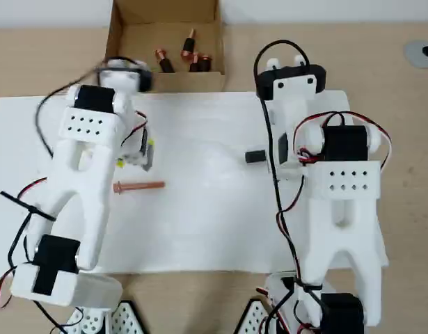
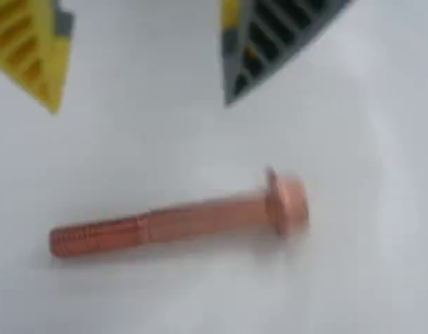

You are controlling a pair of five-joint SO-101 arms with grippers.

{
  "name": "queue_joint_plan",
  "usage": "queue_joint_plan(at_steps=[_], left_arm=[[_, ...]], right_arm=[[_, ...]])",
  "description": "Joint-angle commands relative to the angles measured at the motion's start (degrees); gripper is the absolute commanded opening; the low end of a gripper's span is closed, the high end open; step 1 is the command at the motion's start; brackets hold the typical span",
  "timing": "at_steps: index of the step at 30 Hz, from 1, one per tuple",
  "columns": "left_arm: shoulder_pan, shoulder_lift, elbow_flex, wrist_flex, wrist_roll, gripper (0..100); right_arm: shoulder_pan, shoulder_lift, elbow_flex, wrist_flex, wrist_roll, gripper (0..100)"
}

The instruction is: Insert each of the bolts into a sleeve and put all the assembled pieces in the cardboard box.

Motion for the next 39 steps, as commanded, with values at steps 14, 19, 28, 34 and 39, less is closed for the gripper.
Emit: queue_joint_plan(at_steps=[14, 19, 28, 34, 39], left_arm=[[-6.5, -2.4, 6.2, -0.3, 54.9, 17], [-6.8, -2.4, 10.3, -4.9, 55.2, 17], [-6.8, -2.4, 23.1, -18.1, 57.8, 17], [-6.8, -2.4, 26.9, -25.0, 59.5, 17], [-6.8, -2.4, 30.9, -31.4, 61.3, 17]], right_arm=[[0.4, -2.1, 0.0, -0.8, 0.0, 28.9], [0.4, -2.1, 0.0, -0.8, 0.0, 28.9], [0.4, -2.1, 0.0, -0.8, 0.0, 28.9], [0.4, -2.1, 0.1, -0.8, 0.0, 28.9], [0.4, -2.1, 0.2, -0.8, 0.0, 28.9]])
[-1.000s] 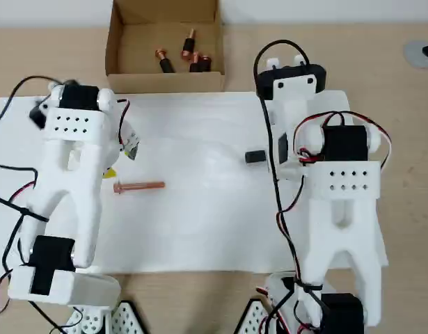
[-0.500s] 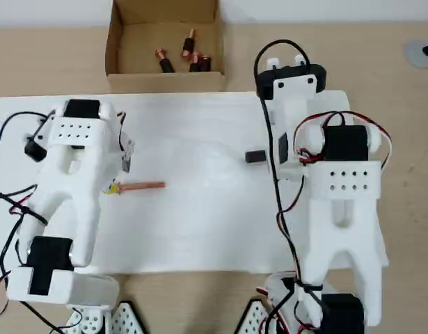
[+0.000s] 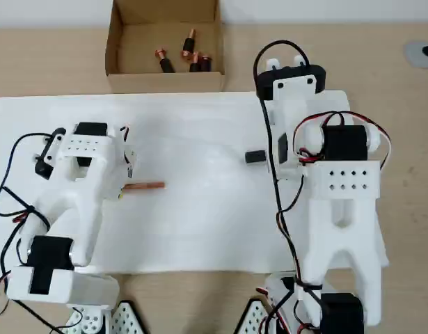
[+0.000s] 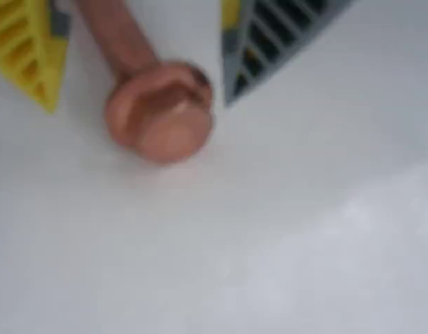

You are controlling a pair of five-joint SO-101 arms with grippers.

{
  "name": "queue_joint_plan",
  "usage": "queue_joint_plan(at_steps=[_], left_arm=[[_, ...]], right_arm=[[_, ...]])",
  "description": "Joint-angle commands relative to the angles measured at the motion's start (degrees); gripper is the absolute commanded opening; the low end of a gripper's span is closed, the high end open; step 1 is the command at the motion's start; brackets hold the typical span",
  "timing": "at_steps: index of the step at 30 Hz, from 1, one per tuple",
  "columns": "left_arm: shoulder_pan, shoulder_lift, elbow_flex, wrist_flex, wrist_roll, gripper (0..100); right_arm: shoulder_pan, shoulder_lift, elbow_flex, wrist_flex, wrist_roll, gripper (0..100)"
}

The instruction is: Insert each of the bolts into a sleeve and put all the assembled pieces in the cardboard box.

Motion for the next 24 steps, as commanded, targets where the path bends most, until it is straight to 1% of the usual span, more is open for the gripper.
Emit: queue_joint_plan(at_steps=[1, 5, 8, 10, 11, 14, 19, 22, 24], left_arm=[[-0.6, -2.4, 2.6, -5.8, 0.6, 17], [-0.6, -2.4, 7.5, -12.3, 0.6, 17], [-0.6, -2.5, 9.2, -15.0, 0.6, 17], [-0.6, -2.5, 9.0, -14.7, 0.6, 16], [-0.6, -2.7, 9.0, -14.9, 0.6, 14], [-0.7, -2.9, 8.2, -14.7, 0.5, 1], [-2.9, -2.9, 4.3, -14.2, 0.4, 0], [-3.7, -2.9, -0.8, -10.2, -0.4, 0], [-3.6, -2.9, -5.9, -5.8, -3.5, 0]], right_arm=[[0.4, -2.1, 0.0, -0.7, 0.0, 28.9], [0.4, -2.1, 0.0, -0.7, 0.0, 28.9], [0.4, -2.1, 0.0, -0.7, 0.0, 28.9], [0.4, -2.1, 0.0, -0.7, 0.0, 28.9], [0.4, -2.1, 0.0, -0.8, 0.0, 28.9], [0.4, -2.1, 0.0, -0.8, 0.0, 28.9], [0.4, -2.1, 0.0, -0.8, 0.0, 28.9], [0.4, -2.1, 0.0, -0.8, 0.0, 28.9], [0.4, -2.1, 0.0, -0.8, 0.0, 28.9]])
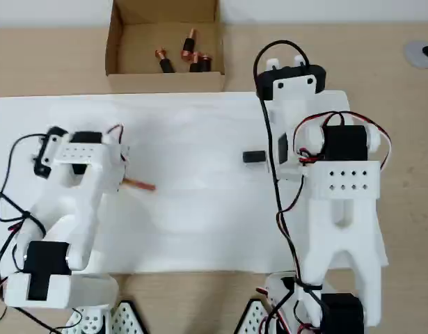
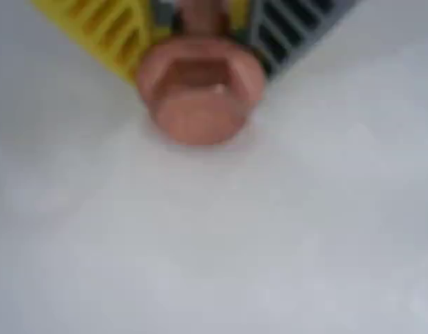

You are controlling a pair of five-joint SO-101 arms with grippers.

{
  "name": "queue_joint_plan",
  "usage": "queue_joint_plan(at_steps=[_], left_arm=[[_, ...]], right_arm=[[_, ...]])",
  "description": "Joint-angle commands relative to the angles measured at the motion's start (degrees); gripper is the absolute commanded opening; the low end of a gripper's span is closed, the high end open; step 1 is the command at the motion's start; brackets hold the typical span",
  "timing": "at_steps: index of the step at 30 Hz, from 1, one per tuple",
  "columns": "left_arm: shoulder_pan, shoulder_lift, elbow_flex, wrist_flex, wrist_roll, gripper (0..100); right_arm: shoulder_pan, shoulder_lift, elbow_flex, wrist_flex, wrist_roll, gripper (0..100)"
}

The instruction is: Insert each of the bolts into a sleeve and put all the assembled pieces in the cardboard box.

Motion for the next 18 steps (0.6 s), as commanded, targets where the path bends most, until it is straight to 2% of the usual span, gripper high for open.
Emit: queue_joint_plan(at_steps=[1, 7, 10, 14, 18], left_arm=[[-1.0, -0.8, -11.3, 6.9, -4.5, 0], [0.7, -0.8, -32.0, 25.1, -10.2, 0], [1.8, -0.5, -43.2, 34.5, -17.4, 0], [1.8, -0.6, -53.2, 41.8, -34.8, 0], [-0.1, -0.9, -55.5, 41.7, -60.5, 0]], right_arm=[[0.4, -2.1, 0.0, -0.8, 0.0, 28.9], [0.4, -2.1, 0.0, -0.8, -0.1, 28.9], [0.4, -2.1, 0.1, -0.6, -0.1, 28.9], [0.2, -1.7, 3.4, -0.9, -1.5, 28.9], [-4.6, -1.7, 12.4, -2.0, -7.3, 28.9]])
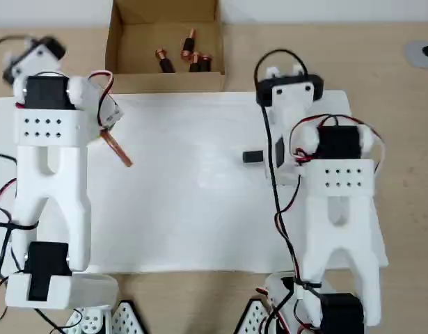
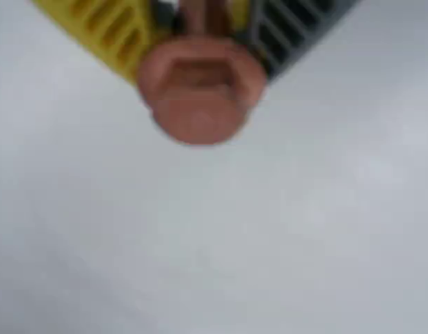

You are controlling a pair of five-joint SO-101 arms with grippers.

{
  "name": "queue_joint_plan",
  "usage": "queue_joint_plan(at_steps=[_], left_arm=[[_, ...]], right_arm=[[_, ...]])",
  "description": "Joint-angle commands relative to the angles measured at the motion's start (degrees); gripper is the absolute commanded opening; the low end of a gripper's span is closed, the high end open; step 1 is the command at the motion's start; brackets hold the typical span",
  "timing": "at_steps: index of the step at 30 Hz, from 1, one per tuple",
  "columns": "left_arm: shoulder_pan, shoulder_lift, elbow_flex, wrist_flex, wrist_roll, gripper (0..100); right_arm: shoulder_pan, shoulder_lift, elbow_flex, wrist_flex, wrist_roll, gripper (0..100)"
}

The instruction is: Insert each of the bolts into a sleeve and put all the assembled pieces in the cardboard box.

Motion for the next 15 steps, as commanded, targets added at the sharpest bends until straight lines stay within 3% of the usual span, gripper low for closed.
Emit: queue_joint_plan(at_steps=[1, 3, 7, 11, 15], left_arm=[[-1.2, -1.0, -4.8, 1.0, -23.3, 0], [-1.3, -1.1, -5.1, 1.0, -26.8, 0], [-3.4, -5.7, -4.3, 1.0, -27.6, 1], [-7.2, -14.5, -0.7, 1.0, -23.0, 1], [-13.7, -25.4, 4.4, 1.0, -17.8, 1]], right_arm=[[-5.4, -1.7, 6.1, -0.9, -2.4, 28.9], [-8.6, -1.7, 7.6, -0.7, 0.8, 28.9], [-11.1, -1.6, 7.2, -2.0, 18.5, 28.9], [-10.1, -1.6, 5.9, -8.2, 33.3, 28.9], [-5.9, -1.5, 7.0, -20.0, 43.0, 28.9]])
